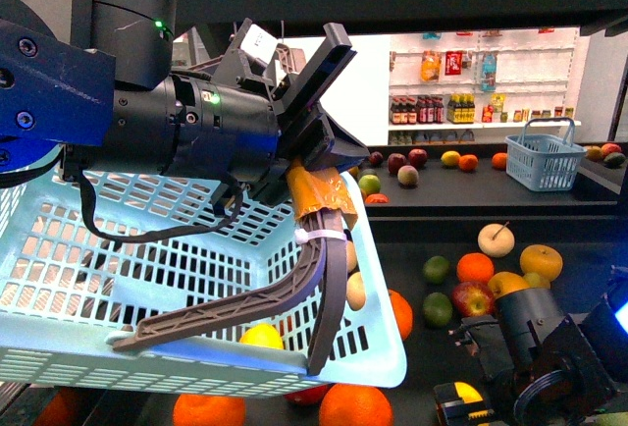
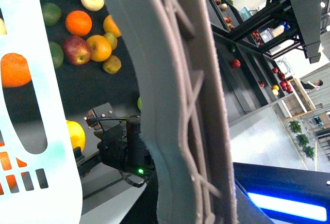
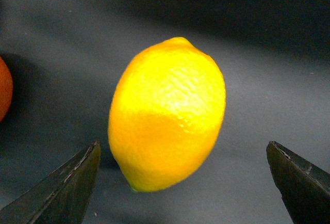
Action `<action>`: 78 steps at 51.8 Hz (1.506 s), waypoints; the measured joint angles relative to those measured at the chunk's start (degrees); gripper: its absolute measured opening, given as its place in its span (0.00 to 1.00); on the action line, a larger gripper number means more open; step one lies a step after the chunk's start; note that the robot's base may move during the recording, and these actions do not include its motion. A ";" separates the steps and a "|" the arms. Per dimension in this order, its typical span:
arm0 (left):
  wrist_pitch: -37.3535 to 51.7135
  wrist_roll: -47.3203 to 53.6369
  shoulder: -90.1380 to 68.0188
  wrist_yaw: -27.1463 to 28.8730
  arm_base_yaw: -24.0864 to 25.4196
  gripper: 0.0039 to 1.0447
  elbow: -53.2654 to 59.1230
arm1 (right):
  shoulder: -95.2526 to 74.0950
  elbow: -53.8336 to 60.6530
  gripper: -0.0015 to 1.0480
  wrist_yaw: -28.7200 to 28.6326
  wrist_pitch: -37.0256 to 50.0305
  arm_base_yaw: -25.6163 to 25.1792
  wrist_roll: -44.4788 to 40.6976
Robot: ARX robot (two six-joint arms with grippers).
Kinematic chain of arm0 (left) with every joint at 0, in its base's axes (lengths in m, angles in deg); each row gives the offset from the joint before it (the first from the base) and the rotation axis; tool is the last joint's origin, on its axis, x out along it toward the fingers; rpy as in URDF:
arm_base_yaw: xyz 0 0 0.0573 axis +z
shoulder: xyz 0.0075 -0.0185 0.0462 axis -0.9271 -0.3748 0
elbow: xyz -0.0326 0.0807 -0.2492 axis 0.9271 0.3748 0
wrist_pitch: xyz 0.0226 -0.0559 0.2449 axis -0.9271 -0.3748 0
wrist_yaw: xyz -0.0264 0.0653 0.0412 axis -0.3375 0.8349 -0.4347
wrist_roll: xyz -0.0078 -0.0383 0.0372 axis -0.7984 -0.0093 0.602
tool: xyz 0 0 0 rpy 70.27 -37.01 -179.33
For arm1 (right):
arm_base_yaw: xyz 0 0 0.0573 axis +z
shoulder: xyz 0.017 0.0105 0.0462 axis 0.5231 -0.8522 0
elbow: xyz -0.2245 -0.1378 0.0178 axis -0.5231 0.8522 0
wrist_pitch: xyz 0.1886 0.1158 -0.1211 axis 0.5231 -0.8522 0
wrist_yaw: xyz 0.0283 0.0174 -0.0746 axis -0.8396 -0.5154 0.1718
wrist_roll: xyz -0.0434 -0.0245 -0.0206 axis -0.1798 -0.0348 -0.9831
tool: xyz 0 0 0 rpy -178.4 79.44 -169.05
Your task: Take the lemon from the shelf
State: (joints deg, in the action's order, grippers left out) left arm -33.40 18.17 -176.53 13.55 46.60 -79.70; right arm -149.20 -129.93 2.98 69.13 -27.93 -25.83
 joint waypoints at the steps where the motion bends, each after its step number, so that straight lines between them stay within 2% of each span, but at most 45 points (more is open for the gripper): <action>1: 0.00 0.00 0.00 0.00 0.00 0.06 0.00 | -0.66 -1.16 0.93 0.33 -0.57 0.35 0.33; 11: 0.00 0.00 0.00 0.00 0.00 0.06 0.00 | -4.44 -7.69 0.93 1.92 -3.80 1.88 1.53; 33: 0.00 0.00 0.00 0.00 0.00 0.06 0.00 | -8.17 -12.02 0.92 4.15 -5.79 2.10 1.42; 43: -0.02 0.00 0.00 0.00 0.00 0.06 0.00 | -8.24 -12.39 0.70 4.13 -5.68 2.14 1.46; 49: 0.00 0.00 0.00 0.00 0.00 0.06 0.00 | -8.00 -12.26 0.68 4.15 -5.84 2.10 1.44; 66: 0.00 0.00 0.00 0.00 0.00 0.06 0.00 | -1.01 -4.31 0.68 4.46 -3.96 0.35 1.09; 78: 0.00 0.00 0.00 0.00 0.00 0.06 0.00 | 13.18 5.84 0.68 1.14 0.00 -1.70 1.42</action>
State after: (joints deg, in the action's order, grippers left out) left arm -33.40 18.17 -176.53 13.55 46.60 -79.70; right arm -136.02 -124.09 4.12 69.13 -29.63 -24.41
